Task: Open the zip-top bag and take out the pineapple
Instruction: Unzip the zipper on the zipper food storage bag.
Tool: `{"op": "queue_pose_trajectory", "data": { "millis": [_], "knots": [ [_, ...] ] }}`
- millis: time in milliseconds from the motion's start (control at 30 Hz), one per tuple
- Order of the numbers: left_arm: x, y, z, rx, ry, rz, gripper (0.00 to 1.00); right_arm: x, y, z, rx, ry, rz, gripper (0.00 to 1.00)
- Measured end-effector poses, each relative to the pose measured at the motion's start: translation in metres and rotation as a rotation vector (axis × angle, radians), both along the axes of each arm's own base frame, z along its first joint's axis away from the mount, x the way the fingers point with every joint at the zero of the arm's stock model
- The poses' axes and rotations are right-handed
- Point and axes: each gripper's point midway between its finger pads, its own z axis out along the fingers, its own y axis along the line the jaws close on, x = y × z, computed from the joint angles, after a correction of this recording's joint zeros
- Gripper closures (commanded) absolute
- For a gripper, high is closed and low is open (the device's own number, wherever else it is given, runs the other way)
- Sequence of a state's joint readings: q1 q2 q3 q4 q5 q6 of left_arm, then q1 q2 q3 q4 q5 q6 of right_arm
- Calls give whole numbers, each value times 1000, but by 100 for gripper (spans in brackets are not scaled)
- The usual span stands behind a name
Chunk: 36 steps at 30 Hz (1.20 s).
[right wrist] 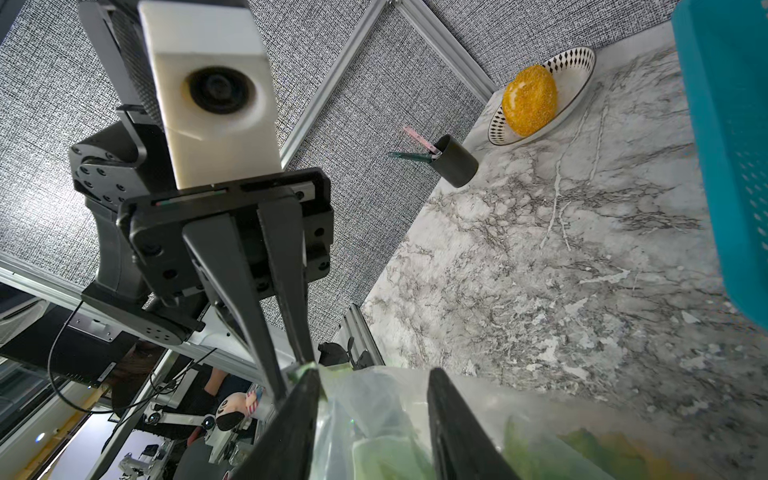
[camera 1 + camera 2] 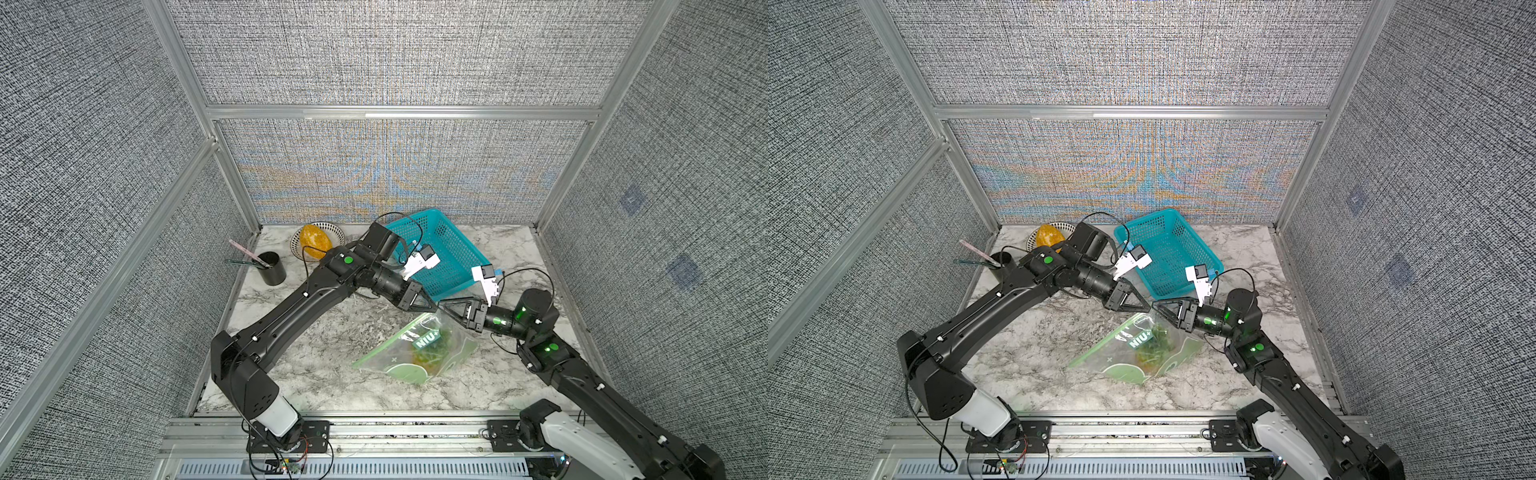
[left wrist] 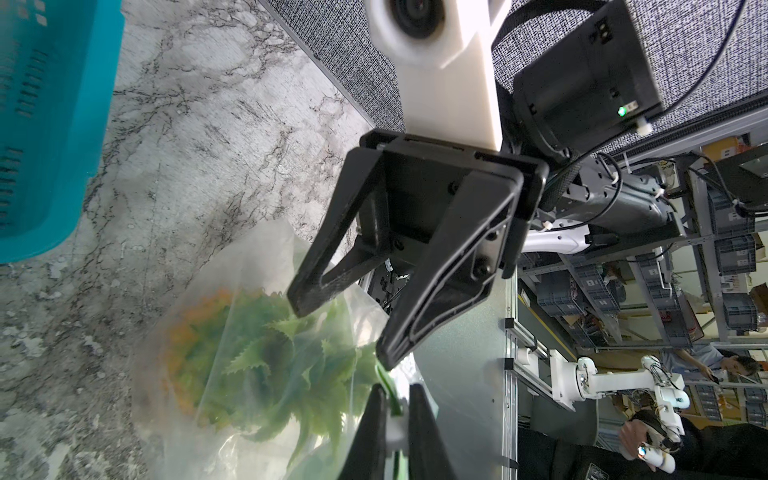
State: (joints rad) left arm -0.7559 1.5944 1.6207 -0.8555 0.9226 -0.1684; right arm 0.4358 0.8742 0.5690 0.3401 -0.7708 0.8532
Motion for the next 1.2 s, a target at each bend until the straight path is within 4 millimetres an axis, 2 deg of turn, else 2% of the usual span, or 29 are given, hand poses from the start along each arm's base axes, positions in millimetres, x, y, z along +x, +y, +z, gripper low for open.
{"op": "queue_pose_trajectory", "data": {
  "millis": [767,933,1200],
  "knots": [
    [-2,-2,-1,1,27,-14,96,-5,9,21,71,-19,62,57],
    [3,-3,-2,3,31,-3,96,-17,15,17,74,-13,125,66],
    [7,-3,1,-5,21,3,96,-25,13,8,72,-2,138,68]
  ]
}}
